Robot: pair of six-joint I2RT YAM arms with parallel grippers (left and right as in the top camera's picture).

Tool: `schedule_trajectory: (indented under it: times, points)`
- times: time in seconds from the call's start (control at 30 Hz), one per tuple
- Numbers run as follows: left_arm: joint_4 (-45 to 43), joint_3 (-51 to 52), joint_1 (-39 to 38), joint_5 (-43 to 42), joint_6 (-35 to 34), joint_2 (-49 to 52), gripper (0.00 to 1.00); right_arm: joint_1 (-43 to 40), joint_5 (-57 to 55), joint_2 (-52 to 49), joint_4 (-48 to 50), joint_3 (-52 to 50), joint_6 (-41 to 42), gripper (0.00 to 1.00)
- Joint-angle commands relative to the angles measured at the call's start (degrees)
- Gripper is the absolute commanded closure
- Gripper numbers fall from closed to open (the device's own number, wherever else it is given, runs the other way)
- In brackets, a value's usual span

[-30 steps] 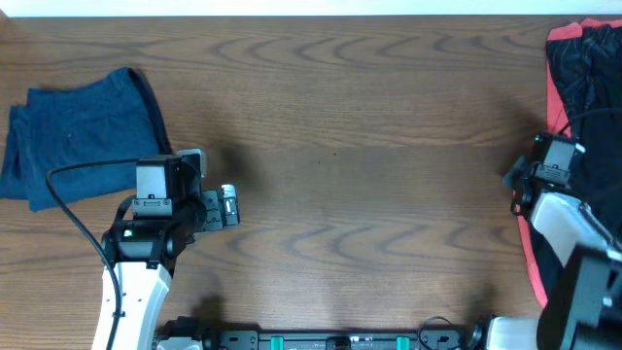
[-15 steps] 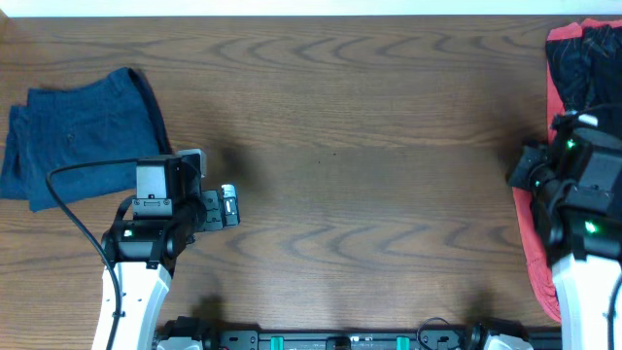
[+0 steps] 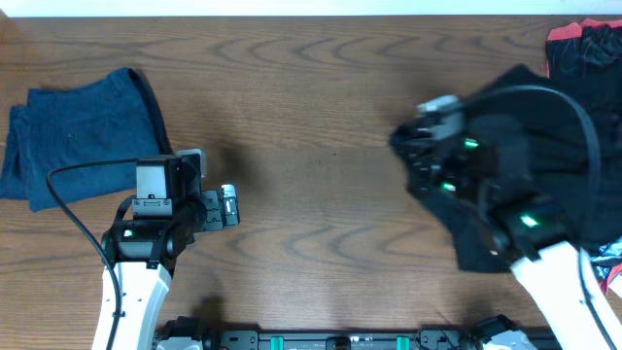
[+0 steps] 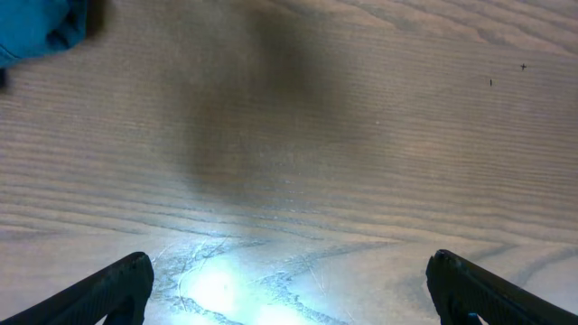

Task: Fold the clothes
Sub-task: 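Pull the black shirt out of the pile toward the table center with right gripper, then grasp the shirt's left edge with the left gripper and drag it leftward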

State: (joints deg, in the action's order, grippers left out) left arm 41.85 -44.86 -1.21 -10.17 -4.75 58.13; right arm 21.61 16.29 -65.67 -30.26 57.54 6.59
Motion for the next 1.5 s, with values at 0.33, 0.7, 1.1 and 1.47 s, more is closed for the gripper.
schedule_trajectory:
  times: [0.33,0.7,1.1,1.47]
  points:
    - [0.09,-1.01,0.28,-0.35,-0.72,0.24,0.02,7.76,-7.34,-28.02,42.51,0.7,8.92,0.75]
    - [-1.81,-1.01,0.28,-2.47,-2.19,0.24,0.02,0.81,-7.98,-26.27,35.58,0.7,9.27,0.01]
    - [-15.52,-1.01,-4.24,-11.93,-11.28,8.74,0.02,-21.84,-19.74,-6.88,0.13,0.7,9.03,0.01]
    - [-38.84,-1.01,-22.36,-11.89,-21.99,28.85,0.01,-29.46,-19.5,-5.09,-9.92,0.7,9.25,0.01]
